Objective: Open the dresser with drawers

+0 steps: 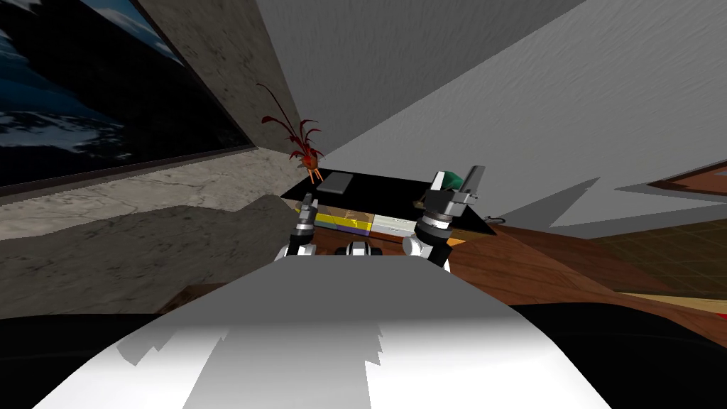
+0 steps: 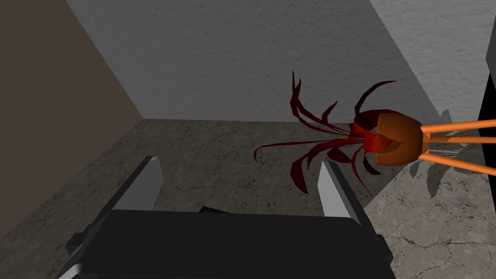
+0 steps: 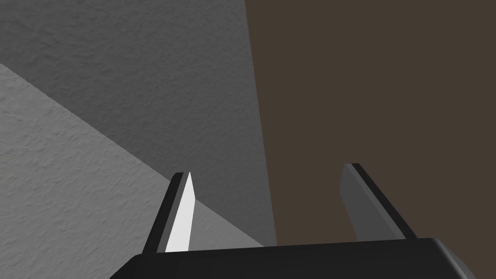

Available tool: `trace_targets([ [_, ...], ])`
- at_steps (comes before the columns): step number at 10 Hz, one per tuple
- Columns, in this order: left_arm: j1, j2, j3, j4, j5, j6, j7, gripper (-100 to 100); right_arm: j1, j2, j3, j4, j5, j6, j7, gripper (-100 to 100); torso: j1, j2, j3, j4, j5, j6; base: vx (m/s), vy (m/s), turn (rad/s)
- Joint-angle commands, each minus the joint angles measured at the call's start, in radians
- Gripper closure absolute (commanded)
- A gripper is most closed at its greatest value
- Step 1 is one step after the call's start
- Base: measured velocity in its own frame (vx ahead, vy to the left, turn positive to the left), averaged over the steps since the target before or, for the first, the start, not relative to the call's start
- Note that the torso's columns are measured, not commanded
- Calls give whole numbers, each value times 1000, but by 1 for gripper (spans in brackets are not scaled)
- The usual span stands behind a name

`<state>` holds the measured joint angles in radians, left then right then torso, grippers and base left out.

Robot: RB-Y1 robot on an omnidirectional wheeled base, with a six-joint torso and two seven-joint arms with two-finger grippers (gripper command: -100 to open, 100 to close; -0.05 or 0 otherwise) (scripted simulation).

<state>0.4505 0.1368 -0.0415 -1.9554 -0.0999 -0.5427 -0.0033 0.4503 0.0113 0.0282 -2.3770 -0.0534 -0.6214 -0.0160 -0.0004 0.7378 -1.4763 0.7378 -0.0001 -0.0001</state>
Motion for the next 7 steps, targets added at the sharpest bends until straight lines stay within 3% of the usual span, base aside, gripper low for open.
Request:
trace_targets([
  [1,-15,7,0,63,0,-22,-9,-100,0,0,0,0,0,0,0,0,0,1,1,0,0,0,35,-12,-10],
  [7,-50,21,-3,216,0,-86,-31,-100,0,0,0,0,0,0,0,0,0,0,0,0,0,0,38,-10,-14],
])
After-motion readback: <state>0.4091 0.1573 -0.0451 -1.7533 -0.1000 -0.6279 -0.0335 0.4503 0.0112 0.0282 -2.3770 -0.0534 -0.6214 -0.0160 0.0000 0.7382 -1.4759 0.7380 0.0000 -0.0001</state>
